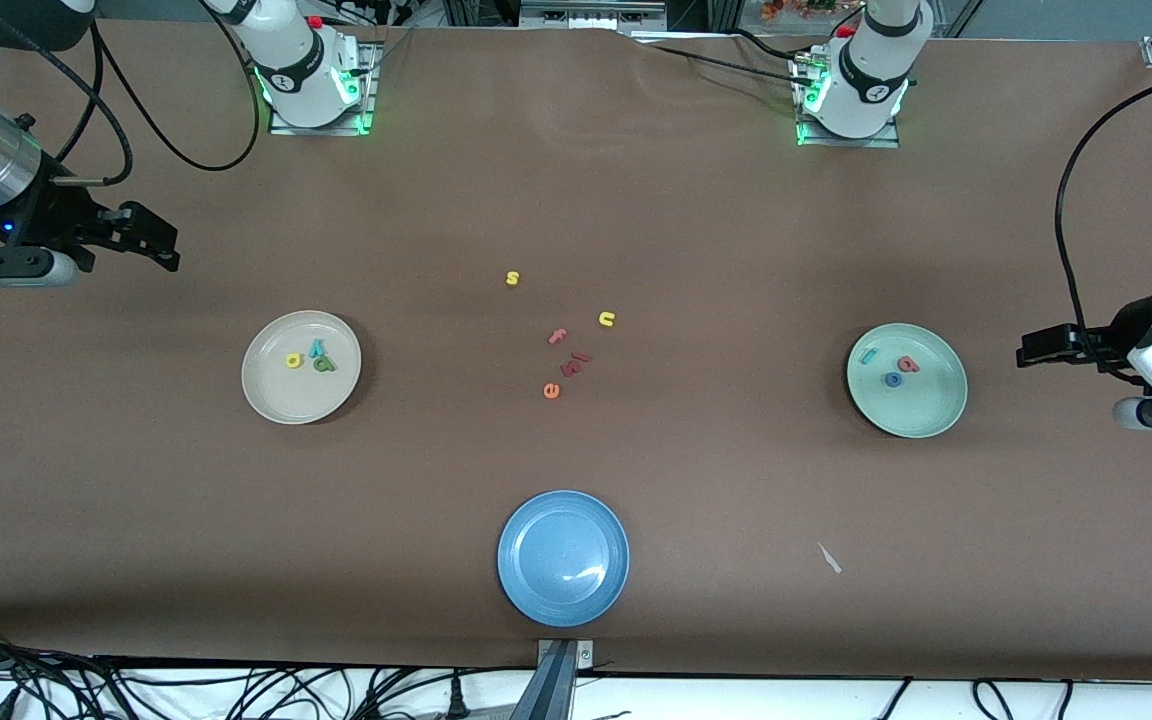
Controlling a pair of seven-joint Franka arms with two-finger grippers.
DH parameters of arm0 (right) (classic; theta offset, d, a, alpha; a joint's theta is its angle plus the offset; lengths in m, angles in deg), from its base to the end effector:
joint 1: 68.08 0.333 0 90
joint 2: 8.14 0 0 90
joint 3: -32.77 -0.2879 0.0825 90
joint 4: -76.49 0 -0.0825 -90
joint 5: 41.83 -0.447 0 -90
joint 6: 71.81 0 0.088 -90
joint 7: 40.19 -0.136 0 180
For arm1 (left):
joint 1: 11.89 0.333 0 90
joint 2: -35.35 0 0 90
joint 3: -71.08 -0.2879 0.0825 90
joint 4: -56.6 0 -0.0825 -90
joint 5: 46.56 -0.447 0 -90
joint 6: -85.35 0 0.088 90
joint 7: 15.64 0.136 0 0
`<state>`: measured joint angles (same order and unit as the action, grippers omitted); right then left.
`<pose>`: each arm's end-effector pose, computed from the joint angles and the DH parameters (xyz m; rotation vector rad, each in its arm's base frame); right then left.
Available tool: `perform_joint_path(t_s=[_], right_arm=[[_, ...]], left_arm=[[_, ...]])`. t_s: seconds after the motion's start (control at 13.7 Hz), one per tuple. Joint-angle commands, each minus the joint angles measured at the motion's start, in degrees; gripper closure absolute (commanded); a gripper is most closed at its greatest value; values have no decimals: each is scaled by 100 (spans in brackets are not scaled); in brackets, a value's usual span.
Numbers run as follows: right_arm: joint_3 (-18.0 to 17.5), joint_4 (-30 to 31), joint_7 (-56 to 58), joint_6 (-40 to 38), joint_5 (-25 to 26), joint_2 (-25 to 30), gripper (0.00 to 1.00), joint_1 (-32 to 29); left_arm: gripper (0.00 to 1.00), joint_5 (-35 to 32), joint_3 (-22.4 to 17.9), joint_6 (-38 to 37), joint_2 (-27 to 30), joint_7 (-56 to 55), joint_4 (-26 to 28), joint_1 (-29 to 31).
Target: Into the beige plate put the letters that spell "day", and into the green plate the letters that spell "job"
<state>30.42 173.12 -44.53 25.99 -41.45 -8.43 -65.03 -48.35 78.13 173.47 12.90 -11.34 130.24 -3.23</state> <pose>0.6250 0.0582 0.5139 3.1363 0.0303 0.0249 0.7065 0.0366 0.4569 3.1106 -0.0654 -0.2108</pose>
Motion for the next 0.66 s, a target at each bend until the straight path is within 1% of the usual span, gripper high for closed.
perform_joint_path(t_s=[0.0, 0.44, 0.58], right_arm=[[-116, 110, 48, 47, -47, 117, 0, -111], [-99, 110, 74, 29, -56, 90, 0, -111], [-99, 110, 74, 3, -56, 90, 0, -111]], left_arm=[[1, 100, -98, -31, 100, 176, 27, -67], [1, 144, -90, -40, 144, 177, -34, -23], [0, 179, -81, -23, 162, 368, -34, 21]])
